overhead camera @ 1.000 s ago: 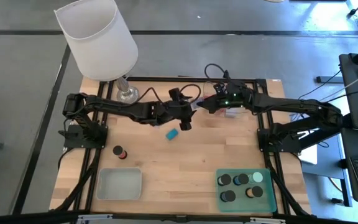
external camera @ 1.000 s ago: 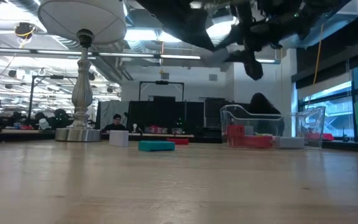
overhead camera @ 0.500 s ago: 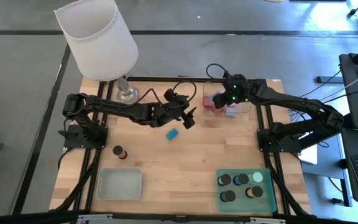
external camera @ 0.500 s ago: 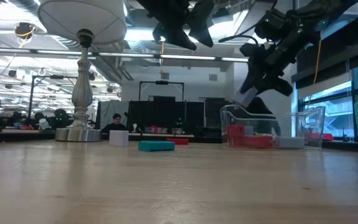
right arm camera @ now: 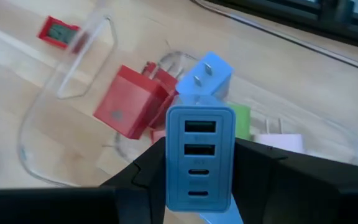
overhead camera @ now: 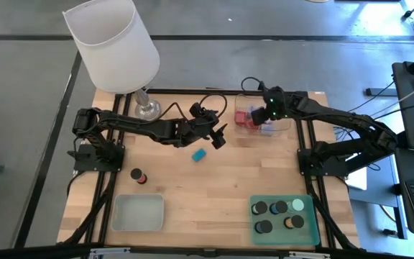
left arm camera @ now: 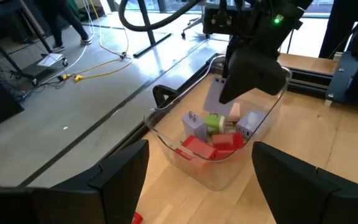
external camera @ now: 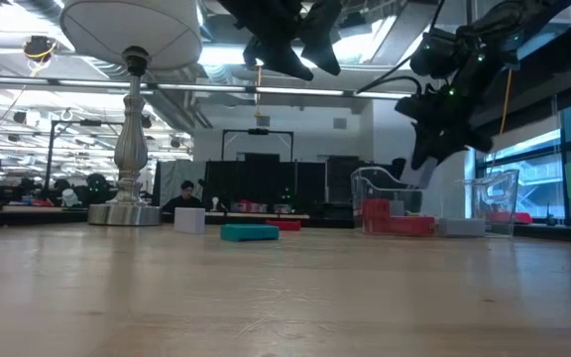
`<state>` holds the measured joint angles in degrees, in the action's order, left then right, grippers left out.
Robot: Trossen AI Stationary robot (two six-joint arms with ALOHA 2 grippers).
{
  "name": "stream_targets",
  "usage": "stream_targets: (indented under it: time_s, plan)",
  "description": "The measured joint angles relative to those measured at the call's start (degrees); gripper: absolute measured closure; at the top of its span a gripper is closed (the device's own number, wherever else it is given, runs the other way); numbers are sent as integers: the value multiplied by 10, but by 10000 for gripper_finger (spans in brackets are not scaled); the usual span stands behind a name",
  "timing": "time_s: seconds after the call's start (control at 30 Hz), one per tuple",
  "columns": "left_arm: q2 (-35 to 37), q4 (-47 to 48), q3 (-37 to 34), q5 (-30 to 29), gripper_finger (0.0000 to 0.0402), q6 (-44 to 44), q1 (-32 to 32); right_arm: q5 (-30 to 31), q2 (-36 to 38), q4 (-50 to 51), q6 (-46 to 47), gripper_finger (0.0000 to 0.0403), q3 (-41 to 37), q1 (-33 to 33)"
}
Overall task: Pick & Place Office items
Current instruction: Put the blue charger adapter into the transparent bin
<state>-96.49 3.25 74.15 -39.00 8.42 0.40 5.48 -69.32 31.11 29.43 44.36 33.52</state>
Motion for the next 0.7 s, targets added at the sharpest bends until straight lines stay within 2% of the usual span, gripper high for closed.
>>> stream_targets:
  time_s: [0.7]
  plan:
    - [0,0,0,0,119,19,0,50,0,56,33,273,0,-41]
